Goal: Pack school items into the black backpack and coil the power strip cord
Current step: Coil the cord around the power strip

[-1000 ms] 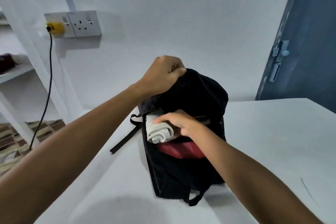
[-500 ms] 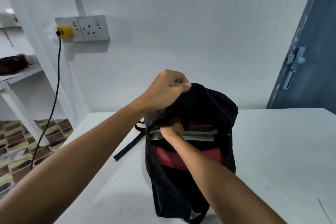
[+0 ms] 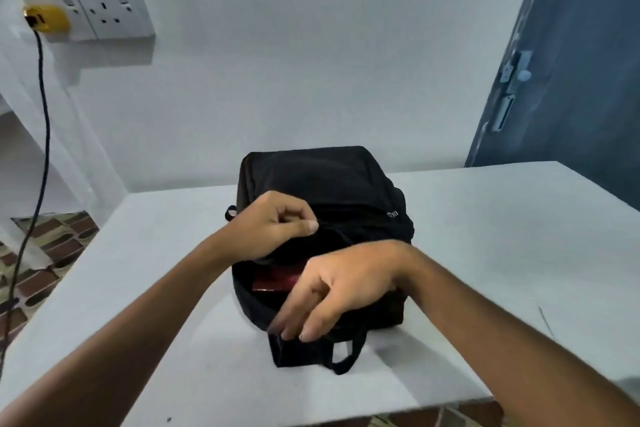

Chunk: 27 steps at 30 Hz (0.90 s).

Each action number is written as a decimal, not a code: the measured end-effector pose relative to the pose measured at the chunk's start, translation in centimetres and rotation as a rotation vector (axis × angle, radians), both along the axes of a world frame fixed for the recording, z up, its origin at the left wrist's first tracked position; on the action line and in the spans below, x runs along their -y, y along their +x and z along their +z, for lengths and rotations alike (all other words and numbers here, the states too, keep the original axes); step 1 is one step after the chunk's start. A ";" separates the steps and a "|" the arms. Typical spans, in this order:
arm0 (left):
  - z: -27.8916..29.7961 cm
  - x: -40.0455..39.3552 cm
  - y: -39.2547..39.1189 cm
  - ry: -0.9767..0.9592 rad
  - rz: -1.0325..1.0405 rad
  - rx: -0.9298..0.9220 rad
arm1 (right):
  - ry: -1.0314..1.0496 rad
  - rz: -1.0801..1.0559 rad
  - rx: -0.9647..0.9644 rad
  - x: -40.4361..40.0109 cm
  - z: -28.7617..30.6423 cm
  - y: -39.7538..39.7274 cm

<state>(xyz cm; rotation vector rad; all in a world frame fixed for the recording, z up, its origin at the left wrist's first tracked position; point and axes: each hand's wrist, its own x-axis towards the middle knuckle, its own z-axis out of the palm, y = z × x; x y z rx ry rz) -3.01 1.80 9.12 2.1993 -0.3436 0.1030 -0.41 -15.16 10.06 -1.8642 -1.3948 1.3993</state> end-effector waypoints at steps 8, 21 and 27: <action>-7.5 2.5 -1.1 0.790 -0.011 -0.184 | 0.434 -1.095 0.371 6.2 -3.9 9.7; -6.4 10.7 6.5 0.679 0.319 0.286 | 0.125 -0.921 0.574 7.6 -7.6 10.4; -6.7 11.6 9.0 0.506 0.292 0.218 | 0.193 -1.012 0.546 7.8 -4.8 10.7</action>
